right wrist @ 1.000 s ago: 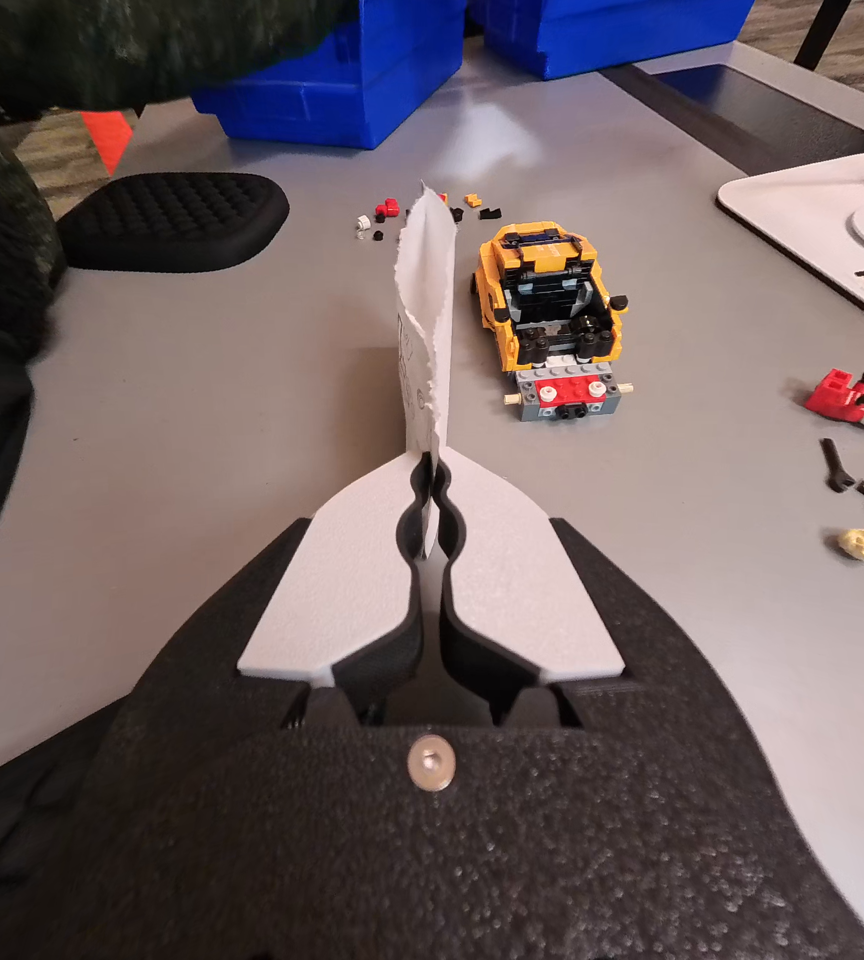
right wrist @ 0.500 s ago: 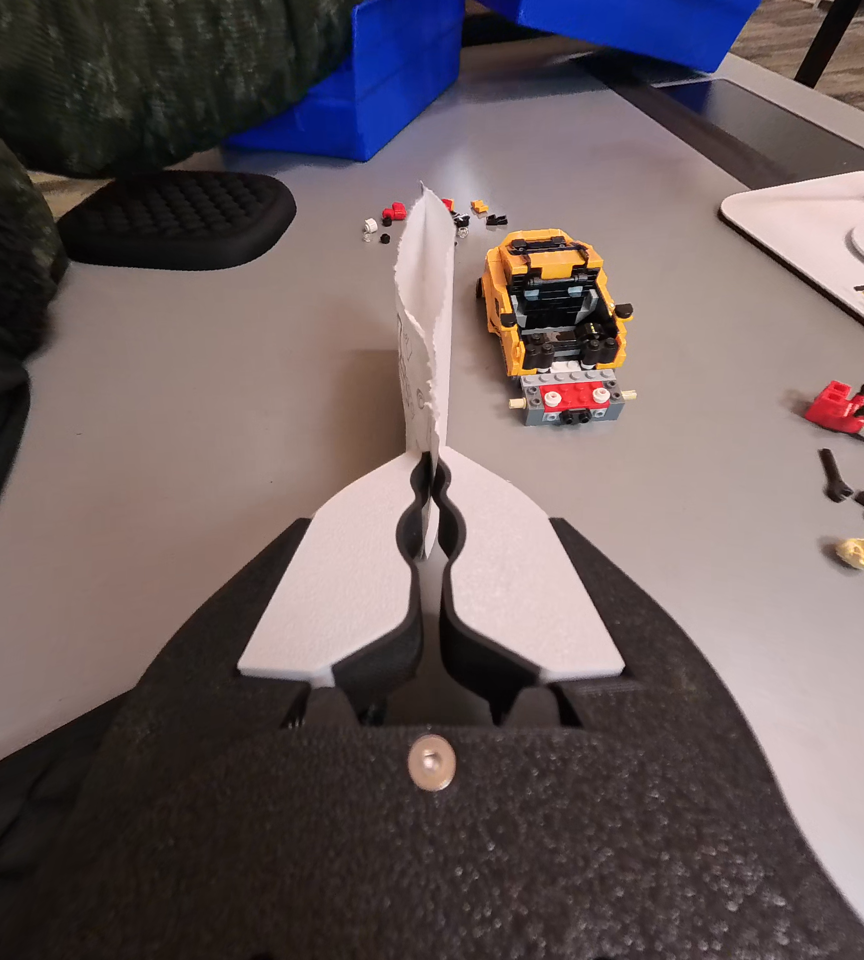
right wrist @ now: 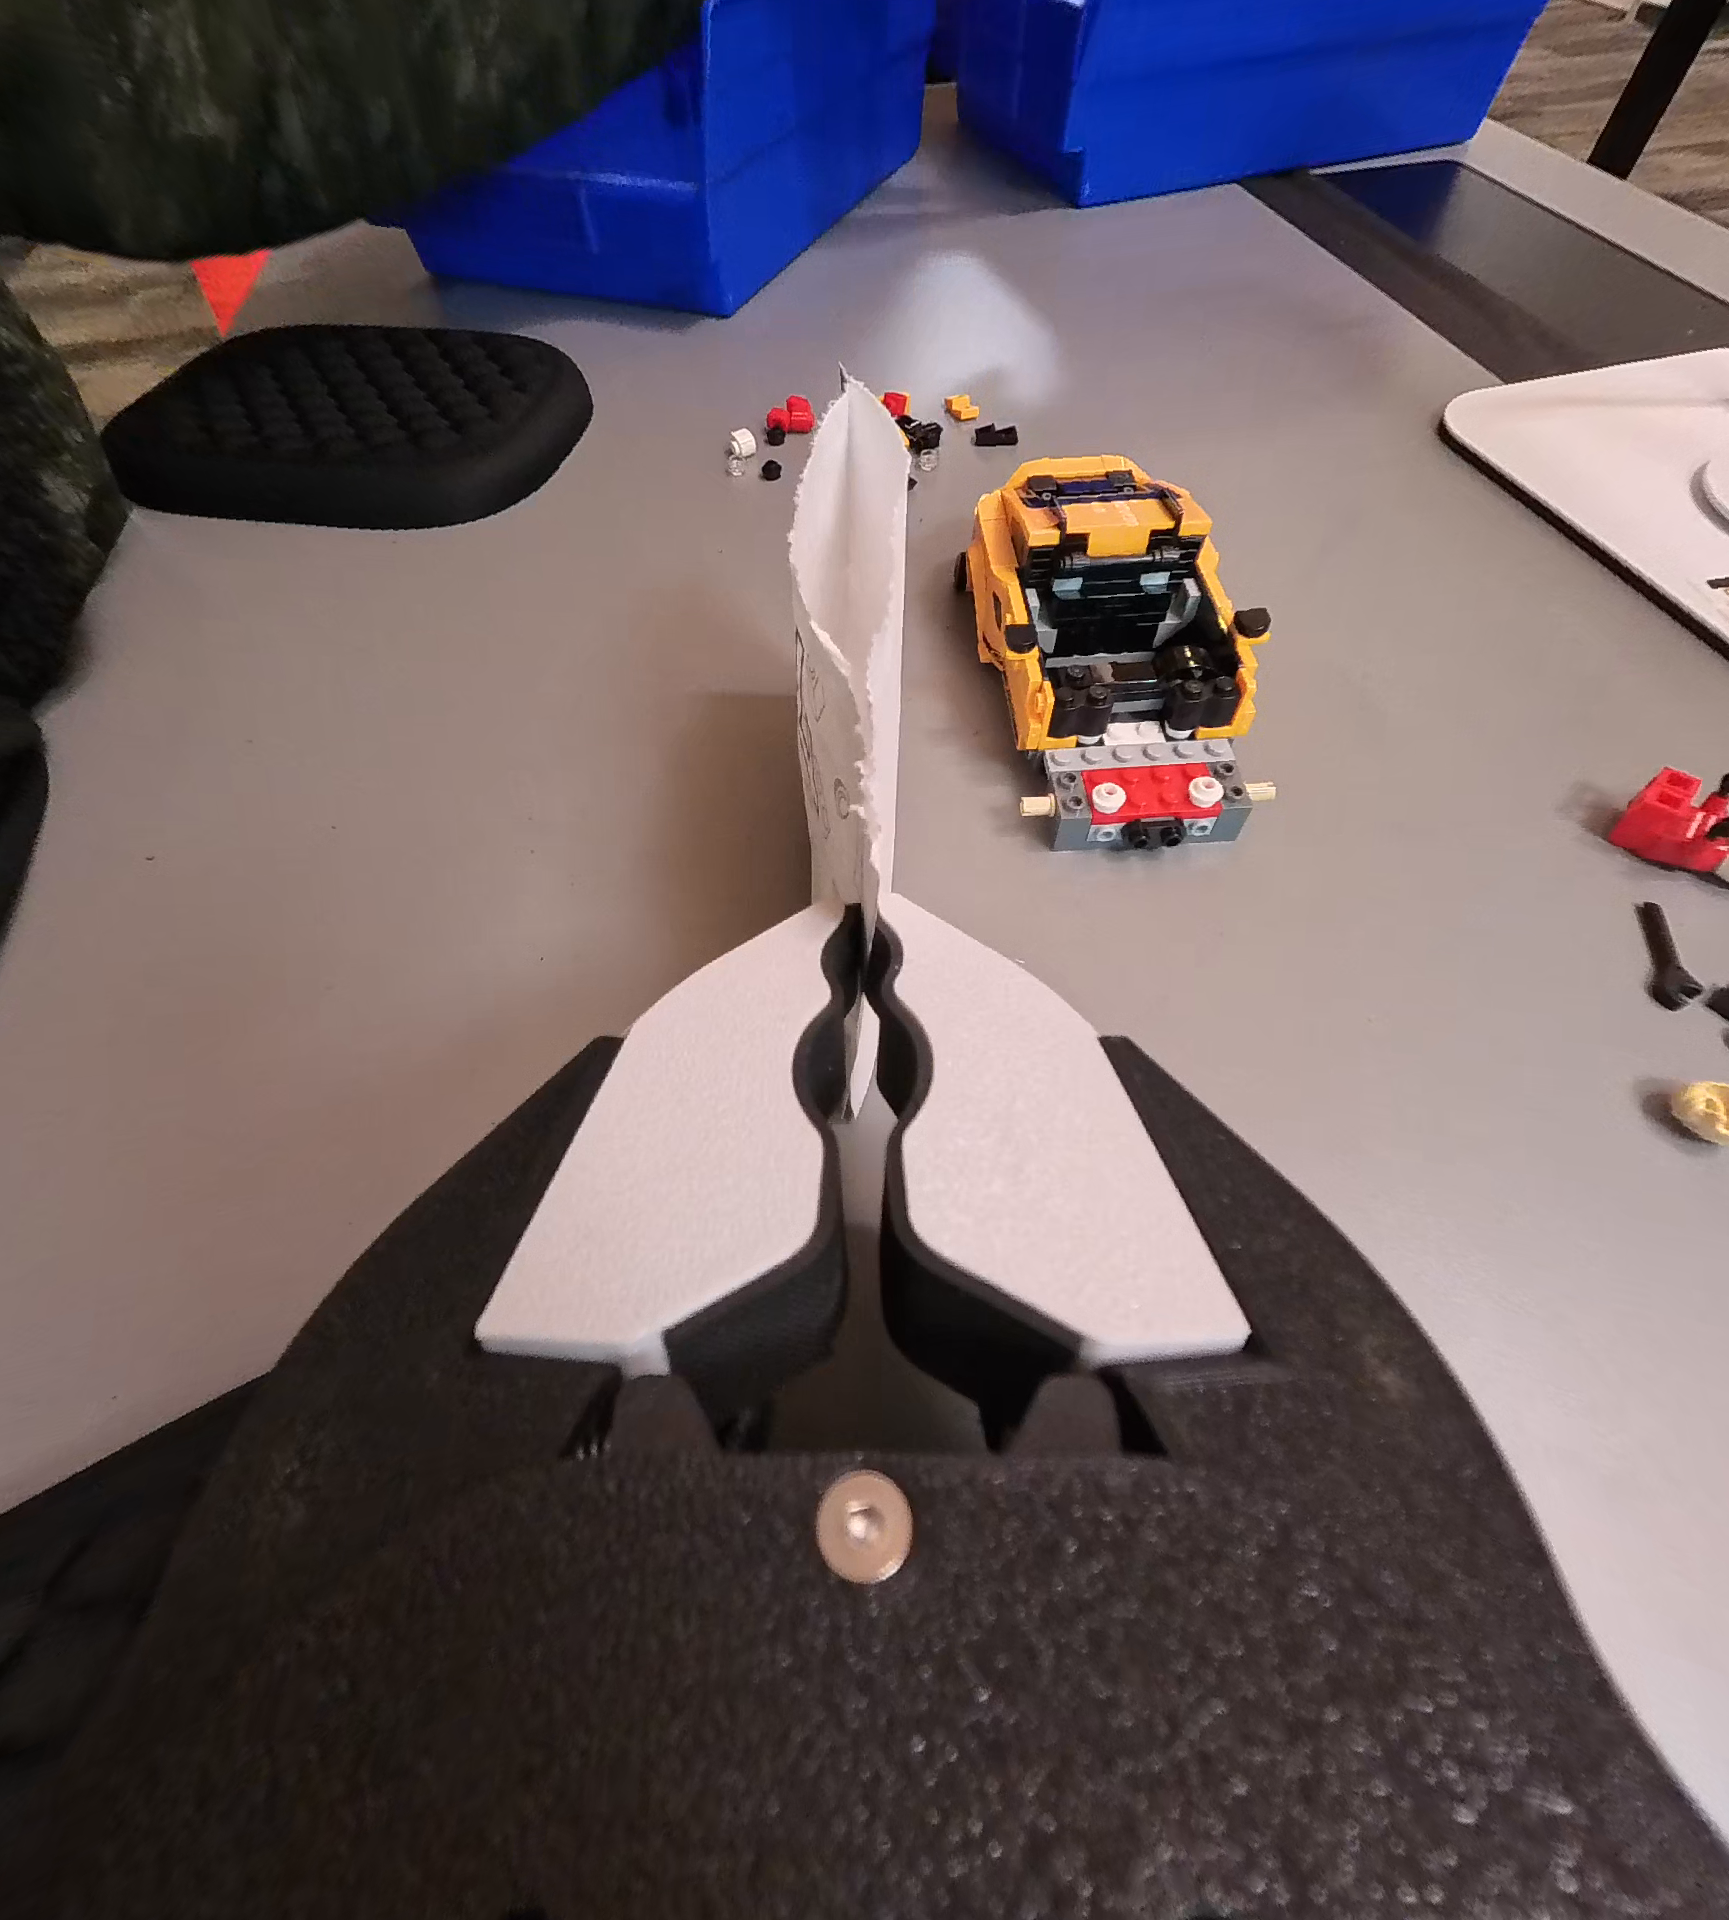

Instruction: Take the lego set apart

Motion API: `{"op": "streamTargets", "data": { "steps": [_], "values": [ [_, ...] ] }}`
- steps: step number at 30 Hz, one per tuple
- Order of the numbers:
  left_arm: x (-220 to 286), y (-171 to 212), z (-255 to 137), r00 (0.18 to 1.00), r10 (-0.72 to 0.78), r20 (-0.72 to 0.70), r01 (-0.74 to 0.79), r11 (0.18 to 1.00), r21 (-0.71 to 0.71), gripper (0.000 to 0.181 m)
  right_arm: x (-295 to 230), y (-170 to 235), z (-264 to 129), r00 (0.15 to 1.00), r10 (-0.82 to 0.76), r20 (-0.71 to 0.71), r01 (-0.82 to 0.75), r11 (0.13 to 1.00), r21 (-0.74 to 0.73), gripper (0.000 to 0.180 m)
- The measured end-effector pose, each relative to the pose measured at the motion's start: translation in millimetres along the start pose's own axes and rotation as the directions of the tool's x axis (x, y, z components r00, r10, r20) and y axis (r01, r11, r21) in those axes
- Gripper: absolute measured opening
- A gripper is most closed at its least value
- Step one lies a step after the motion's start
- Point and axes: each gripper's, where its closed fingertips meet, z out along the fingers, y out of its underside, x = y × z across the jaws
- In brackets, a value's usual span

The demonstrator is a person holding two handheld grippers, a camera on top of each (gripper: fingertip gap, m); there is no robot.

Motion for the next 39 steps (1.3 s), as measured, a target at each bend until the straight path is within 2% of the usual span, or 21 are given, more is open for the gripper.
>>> {"op": "streamTargets", "data": {
  "steps": [3, 5, 8, 10, 13, 17, 19, 21, 31, 34, 39],
  "values": [
    [-2, -14, -3, 0.996, -0.064, -0.059, 0.067, 0.997, 0.047, 0.013, 0, 0, 0, 1.0, -0.001, 0.001, 0.001, 1.0, 0.001, 0.0],
    [-3, -25, -1, 0.984, -0.138, -0.11, 0.145, 0.987, 0.064, 0.025, 0, 0, 0, 1.0, 0.0, 0.003, 0.0, 1.0, -0.002, 0.0],
    [2, -18, 22, 0.971, -0.189, -0.147, 0.178, 0.98, -0.087, 0.041, -1, 1, 1, 1.0, -0.002, 0.004, 0.002, 1.0, -0.005, 0.0],
    [-6, -12, 34, 0.982, -0.166, -0.087, 0.15, 0.975, -0.161, 0.036, -1, 0, 0, 1.0, -0.008, -0.001, 0.008, 1.0, -0.005, 0.0],
    [-3, -11, 39, 0.987, -0.132, -0.088, 0.103, 0.957, -0.273, 0.02, -1, 0, -1, 1.0, -0.009, -0.003, 0.009, 1.0, -0.003, 0.0],
    [-10, -10, 42, 0.997, -0.072, -0.027, 0.059, 0.94, -0.335, 0.012, -3, 1, -1, 1.0, -0.017, 0.004, 0.018, 1.0, -0.011, 0.0],
    [-22, -9, 44, 0.998, -0.043, 0.05, 0.056, 0.955, -0.29, 0.009, -4, 1, 0, 1.0, -0.027, 0.003, 0.027, 1.0, -0.015, 0.0],
    [-25, -9, 45, 0.995, -0.091, 0.038, 0.098, 0.971, -0.22, 0.008, -4, 1, -1, 1.0, -0.031, 0.001, 0.031, 0.999, -0.014, 0.0],
    [-23, -27, 19, 0.988, -0.114, 0.102, 0.109, 0.993, 0.052, 0.009, -4, 0, -1, 1.0, -0.031, -0.001, 0.031, 0.999, -0.008, 0.0],
    [-25, -40, -2, 0.984, -0.101, 0.145, 0.078, 0.984, 0.158, 0.009, -3, 0, -1, 1.0, -0.026, 0.001, 0.026, 1.0, -0.009, 0.0],
    [-23, -67, -57, 0.968, -0.133, 0.213, 0.038, 0.915, 0.401, 0.009, -2, 0, -1, 1.0, -0.015, 0.003, 0.015, 1.0, -0.004, 0.0]
  ]
}}
